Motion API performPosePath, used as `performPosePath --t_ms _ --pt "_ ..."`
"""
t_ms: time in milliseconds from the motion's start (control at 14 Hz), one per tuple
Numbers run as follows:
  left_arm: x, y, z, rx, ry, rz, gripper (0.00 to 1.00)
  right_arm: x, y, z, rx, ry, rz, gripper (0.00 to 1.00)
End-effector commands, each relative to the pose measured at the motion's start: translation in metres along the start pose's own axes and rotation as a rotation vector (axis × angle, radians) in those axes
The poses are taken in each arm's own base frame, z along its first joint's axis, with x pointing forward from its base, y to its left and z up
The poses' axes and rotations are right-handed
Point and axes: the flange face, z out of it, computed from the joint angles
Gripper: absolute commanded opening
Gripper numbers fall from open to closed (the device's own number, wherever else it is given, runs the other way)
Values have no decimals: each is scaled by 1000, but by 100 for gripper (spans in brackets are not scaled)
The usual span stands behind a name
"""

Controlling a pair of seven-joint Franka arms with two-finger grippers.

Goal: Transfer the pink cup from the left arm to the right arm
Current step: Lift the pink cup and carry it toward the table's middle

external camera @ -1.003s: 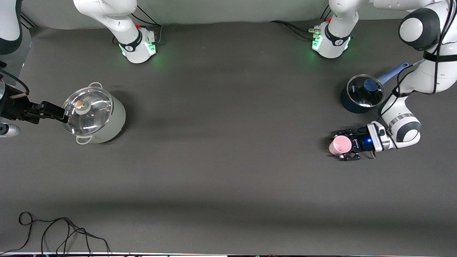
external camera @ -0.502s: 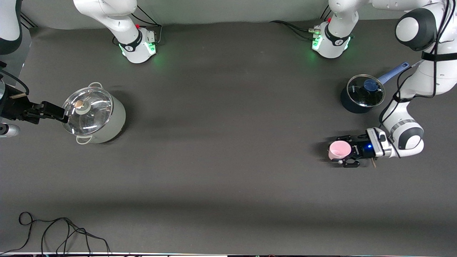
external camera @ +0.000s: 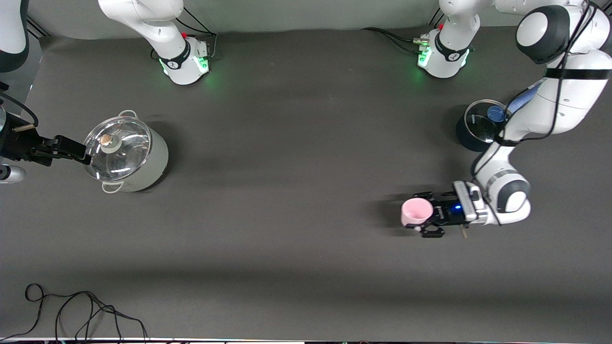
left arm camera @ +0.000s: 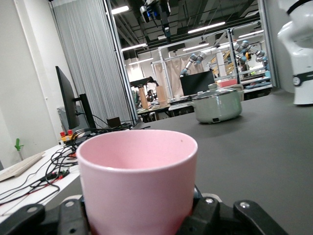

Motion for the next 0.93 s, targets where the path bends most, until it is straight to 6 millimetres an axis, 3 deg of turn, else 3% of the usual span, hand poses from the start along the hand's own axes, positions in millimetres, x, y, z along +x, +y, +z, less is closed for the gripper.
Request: performPosePath --t_ms 0,215,430,645,860 --pt "15 -1 57 76 -39 103 0 -3 -8 -12 3 14 59 100" --pt "43 2 124 155 -96 51 0 -7 -59 -28 7 41 162 100" --pt "91 19 195 223 -135 -39 0 -20 -104 -51 21 33 333 100" --pt "141 29 239 252 -211 -79 0 -30 -148 -61 69 22 456 100" --pt "190 38 273 289 -302 -143 0 -34 -164 -74 149 -2 651 100"
